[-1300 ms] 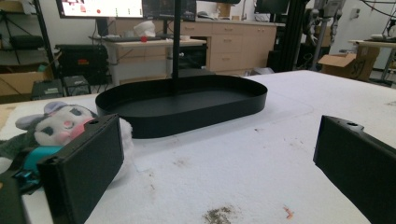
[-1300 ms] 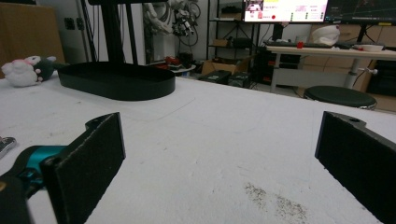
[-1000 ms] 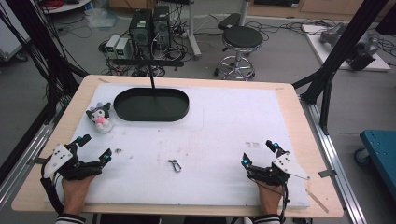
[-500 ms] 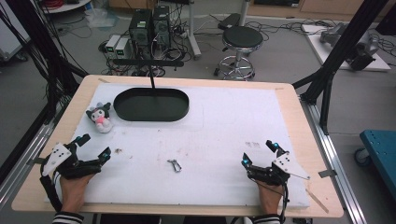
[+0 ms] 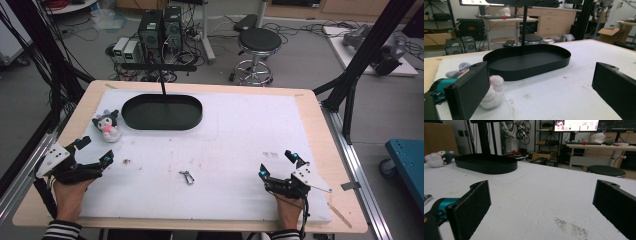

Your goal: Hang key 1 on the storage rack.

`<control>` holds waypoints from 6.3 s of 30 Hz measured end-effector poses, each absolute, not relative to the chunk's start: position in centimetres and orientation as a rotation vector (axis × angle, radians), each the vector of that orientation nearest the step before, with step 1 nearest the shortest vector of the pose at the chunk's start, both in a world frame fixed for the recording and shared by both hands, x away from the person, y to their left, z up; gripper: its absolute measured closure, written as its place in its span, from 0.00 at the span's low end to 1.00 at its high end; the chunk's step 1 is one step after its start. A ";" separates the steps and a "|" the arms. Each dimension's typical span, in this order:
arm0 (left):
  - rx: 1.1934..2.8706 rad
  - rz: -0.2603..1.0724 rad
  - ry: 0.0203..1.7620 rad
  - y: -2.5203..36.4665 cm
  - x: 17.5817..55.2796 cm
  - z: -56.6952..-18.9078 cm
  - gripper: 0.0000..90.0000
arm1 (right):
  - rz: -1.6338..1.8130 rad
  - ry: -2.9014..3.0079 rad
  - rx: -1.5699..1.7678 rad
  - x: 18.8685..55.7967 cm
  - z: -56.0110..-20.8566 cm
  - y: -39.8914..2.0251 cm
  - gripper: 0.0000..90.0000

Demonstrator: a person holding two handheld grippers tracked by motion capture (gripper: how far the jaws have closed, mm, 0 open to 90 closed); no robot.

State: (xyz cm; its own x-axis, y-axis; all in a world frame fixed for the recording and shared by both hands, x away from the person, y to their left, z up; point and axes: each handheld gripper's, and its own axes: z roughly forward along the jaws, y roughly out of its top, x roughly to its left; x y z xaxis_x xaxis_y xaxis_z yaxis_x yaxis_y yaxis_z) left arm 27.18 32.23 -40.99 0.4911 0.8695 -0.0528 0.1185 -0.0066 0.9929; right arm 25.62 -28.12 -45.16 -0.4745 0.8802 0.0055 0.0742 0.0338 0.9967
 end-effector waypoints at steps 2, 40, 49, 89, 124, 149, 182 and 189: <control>1.493 0.753 0.926 32.2 27.4 -40.3 0.02 | 1.513 1.637 0.982 25.6 -45.2 -28.1 0.01; 1.873 0.674 1.425 31.7 37.2 -35.3 0.02 | 1.518 1.635 0.978 25.7 -45.2 -28.2 0.01; 1.895 0.613 1.538 31.5 39.1 -36.2 0.02 | 1.520 1.635 0.988 25.6 -45.2 -28.2 0.01; 1.928 0.507 1.777 30.2 41.8 -40.3 0.02 | 1.532 1.631 0.999 25.7 -45.2 -28.3 0.01; 1.893 0.444 1.902 30.6 42.2 -41.4 0.14 | 1.537 1.630 1.009 25.7 -45.2 -28.4 0.01; 1.932 0.473 1.837 30.7 41.8 -41.2 0.54 | 1.536 1.631 1.005 25.7 -45.2 -28.4 0.01; 1.900 0.513 1.531 31.4 39.8 -36.3 0.55 | 1.527 1.630 0.996 25.7 -45.2 -28.3 0.01; 1.902 0.518 1.476 31.3 39.4 -35.2 0.55 | 1.526 1.630 0.994 25.7 -45.2 -28.3 0.01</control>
State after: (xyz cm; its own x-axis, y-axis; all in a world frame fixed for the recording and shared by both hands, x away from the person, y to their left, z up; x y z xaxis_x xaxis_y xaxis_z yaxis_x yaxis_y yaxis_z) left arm 39.43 31.25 -35.22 0.2827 0.9552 -0.0871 0.6910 -0.1398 0.7093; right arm 25.73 -28.31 -45.15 -0.4741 0.8802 0.0201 0.0782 0.0194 0.9968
